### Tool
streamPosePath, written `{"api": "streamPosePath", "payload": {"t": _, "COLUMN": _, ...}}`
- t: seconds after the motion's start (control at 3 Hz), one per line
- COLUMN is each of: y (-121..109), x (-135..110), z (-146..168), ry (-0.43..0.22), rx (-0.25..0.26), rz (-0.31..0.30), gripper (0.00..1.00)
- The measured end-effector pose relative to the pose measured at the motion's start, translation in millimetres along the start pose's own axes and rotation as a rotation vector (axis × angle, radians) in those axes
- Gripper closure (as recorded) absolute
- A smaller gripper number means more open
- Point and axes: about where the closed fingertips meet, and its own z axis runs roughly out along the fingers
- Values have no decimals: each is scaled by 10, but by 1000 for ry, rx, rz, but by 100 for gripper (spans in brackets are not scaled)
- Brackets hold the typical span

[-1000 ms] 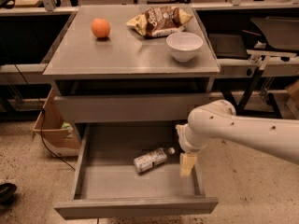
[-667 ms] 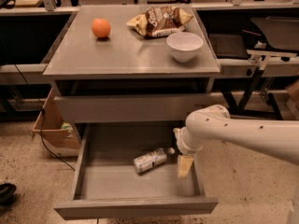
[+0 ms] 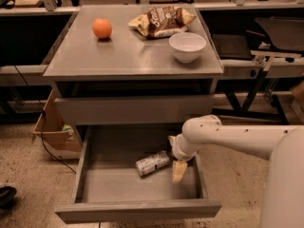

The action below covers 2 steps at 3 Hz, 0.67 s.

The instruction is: Pick blue plastic bottle from middle drawer and place on counter

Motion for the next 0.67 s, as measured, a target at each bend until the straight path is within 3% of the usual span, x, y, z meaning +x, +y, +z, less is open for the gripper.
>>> {"api": "streamPosePath", "payload": {"t": 0.67, "y": -108, "x": -148, "z": 645, "ry": -83, "rx": -34, "rz": 9, "gripper": 0}}
